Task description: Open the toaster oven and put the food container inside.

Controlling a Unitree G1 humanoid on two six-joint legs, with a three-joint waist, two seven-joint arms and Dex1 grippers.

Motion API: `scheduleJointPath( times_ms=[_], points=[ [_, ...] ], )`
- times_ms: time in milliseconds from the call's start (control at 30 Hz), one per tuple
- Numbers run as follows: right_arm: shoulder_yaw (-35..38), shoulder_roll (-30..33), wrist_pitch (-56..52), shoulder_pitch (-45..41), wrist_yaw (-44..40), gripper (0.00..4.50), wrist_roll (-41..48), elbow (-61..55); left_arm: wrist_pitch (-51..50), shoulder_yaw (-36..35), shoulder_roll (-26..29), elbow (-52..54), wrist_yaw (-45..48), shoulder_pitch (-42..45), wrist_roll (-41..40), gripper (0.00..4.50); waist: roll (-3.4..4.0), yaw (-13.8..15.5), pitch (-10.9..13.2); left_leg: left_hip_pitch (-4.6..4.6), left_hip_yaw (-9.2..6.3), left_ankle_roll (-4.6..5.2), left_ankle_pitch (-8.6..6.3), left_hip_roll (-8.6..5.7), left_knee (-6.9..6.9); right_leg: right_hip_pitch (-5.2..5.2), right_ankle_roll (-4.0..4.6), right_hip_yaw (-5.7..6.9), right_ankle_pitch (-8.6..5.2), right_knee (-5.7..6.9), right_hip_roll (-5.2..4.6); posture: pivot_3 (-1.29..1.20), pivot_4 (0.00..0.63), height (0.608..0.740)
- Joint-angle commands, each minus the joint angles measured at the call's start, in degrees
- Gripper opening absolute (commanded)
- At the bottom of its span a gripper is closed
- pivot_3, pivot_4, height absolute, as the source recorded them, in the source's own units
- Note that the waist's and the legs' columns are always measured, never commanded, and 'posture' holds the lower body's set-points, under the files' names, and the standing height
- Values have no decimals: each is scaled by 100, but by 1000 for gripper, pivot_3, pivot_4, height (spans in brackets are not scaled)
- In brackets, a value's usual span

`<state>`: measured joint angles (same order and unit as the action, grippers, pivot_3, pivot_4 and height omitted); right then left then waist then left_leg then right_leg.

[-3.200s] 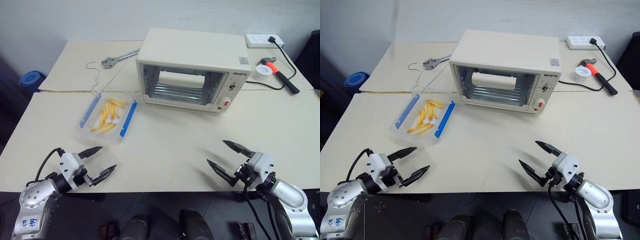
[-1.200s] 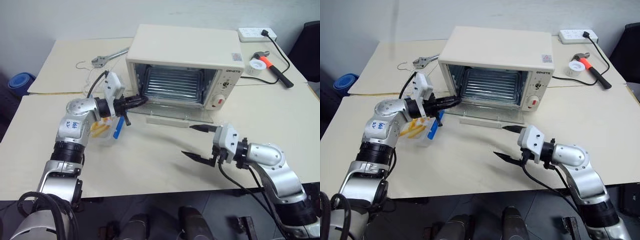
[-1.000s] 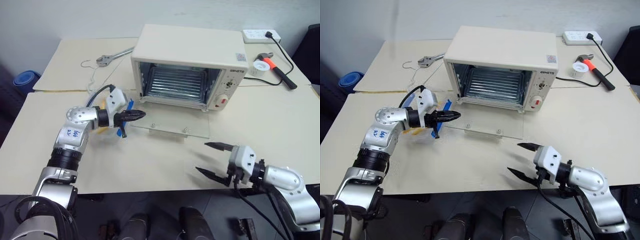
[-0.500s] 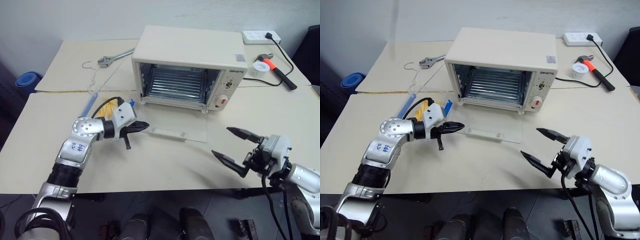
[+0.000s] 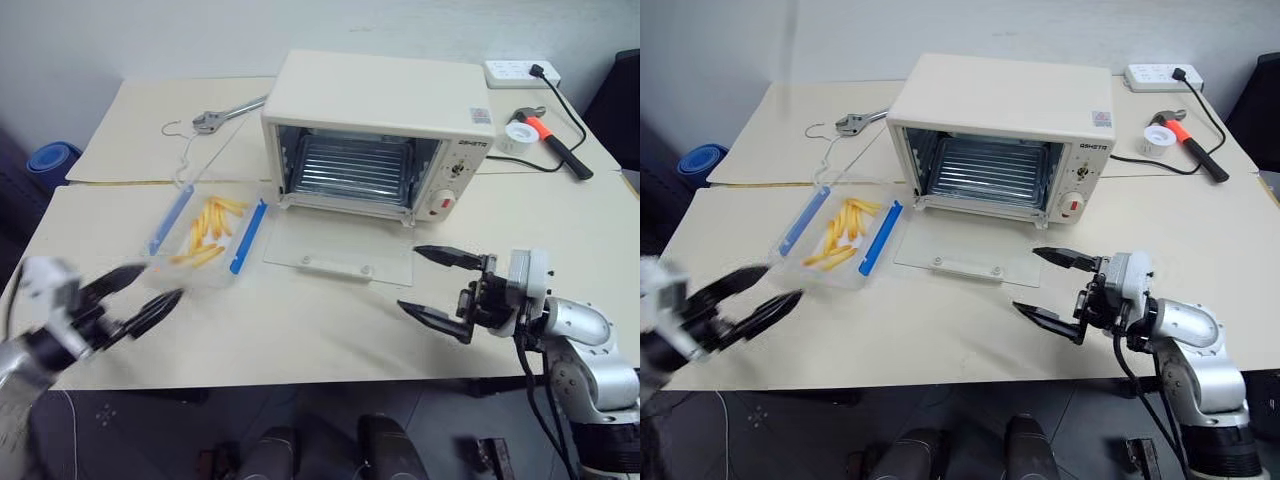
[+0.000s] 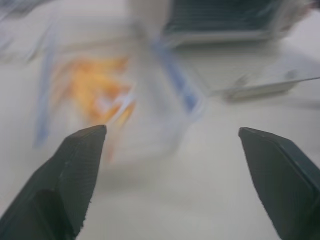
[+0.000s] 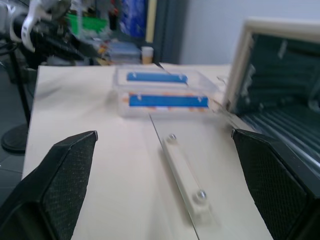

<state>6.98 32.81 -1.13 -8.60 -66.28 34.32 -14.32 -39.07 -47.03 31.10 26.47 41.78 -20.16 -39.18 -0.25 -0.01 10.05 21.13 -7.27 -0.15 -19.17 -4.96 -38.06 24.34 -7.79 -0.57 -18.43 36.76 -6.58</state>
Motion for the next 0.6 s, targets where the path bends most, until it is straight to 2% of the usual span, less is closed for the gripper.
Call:
scheduleJointPath(
  times_ms=[33, 200, 267, 400, 433, 500, 600],
  points=[
    [41, -119, 486, -106, -149, 4500, -71, 95, -69, -639, -328, 421, -446, -493, -389, 4478, -10, 79, -5, -3, -7, 1, -1, 0, -2, -12, 2, 5, 1, -8, -1, 0, 150, 740],
    [16, -310, 824, -245, -198, 4500, -110, 342, -744, -428, -386, 1030, -1696, -178, -955, 4478, -10, 244, -6, -36, -56, 3, -2, -4, -9, -98, 12, 10, 8, -81, 3, 0, 150, 740],
    [-112, -354, 1077, -254, -345, 4500, -223, 349, -1245, -386, -401, 993, -2763, 460, -1401, 4478, -9, 261, -7, -47, -56, 6, -4, -10, -6, -101, 8, 8, 11, -73, 3, 0, 150, 740],
    [-215, -501, 1141, -191, -200, 4500, -249, 275, -2323, -82, -137, 860, -4183, 1407, -2294, 4478, -17, 155, -12, -59, -51, -4, -10, 4, 0, -90, 8, 11, 11, -45, 6, 0, 150, 740],
    [-236, -505, 1164, -158, -192, 4500, -277, 257, -2709, -62, -135, 675, -4887, 1694, -2647, 4478, -17, 140, -12, -60, -49, -4, -10, 3, 2, -85, 8, 13, 11, -35, 6, 0, 150, 740],
    [-246, -489, 1156, -121, -173, 4500, -304, 276, -3473, 148, 223, 202, -6093, 1996, -3628, 4478, -17, 108, -11, -67, -46, -5, -11, 2, 6, -78, 10, 13, 9, -24, 7, 0, 150, 740],
    [-219, -457, 1216, -80, -176, 4500, -334, 335, -2953, 527, 388, -202, -7541, 2525, -4959, 4478, -19, 65, -11, -83, -52, -14, -16, 6, 13, -74, 11, 1, 9, 8, 18, 0, 150, 740]
  ],
)
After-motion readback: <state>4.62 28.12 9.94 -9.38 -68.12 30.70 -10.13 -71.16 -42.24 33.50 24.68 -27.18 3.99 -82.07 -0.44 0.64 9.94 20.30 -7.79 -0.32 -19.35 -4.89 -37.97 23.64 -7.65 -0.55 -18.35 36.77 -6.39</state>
